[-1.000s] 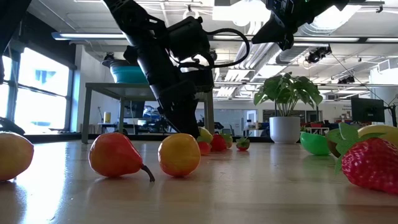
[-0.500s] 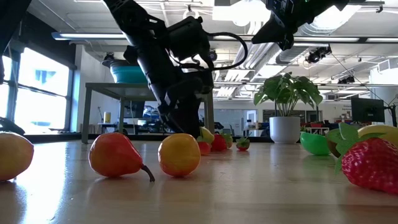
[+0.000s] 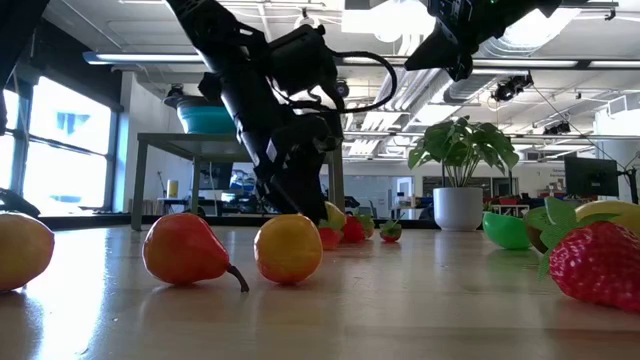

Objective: Pick & Place Fruit
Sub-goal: Put the lemon into the strainer bowl on the shelf

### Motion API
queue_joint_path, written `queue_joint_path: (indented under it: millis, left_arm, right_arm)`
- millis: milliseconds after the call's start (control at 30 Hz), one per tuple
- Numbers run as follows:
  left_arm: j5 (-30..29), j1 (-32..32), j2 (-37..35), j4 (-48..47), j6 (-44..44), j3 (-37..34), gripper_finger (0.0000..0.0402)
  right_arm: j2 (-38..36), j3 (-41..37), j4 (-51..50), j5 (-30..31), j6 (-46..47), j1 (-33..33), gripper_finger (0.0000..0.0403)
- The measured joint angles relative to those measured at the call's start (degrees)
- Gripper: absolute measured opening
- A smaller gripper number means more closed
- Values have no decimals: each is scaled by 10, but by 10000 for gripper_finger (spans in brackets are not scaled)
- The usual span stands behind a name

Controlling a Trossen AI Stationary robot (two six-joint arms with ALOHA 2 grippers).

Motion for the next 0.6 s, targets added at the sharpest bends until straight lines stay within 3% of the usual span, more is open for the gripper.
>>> queue_joint_path:
  millis: [333, 600]
  left_arm:
    - [-4, 0, -75, -14, -32, 0, 207]
    - [-6, 0, -165, -32, -106, 0, 207]
  right_arm:
    - [0, 0, 0, 0, 0, 0, 2]
    - [0, 0, 0, -1, -3, 0, 2]
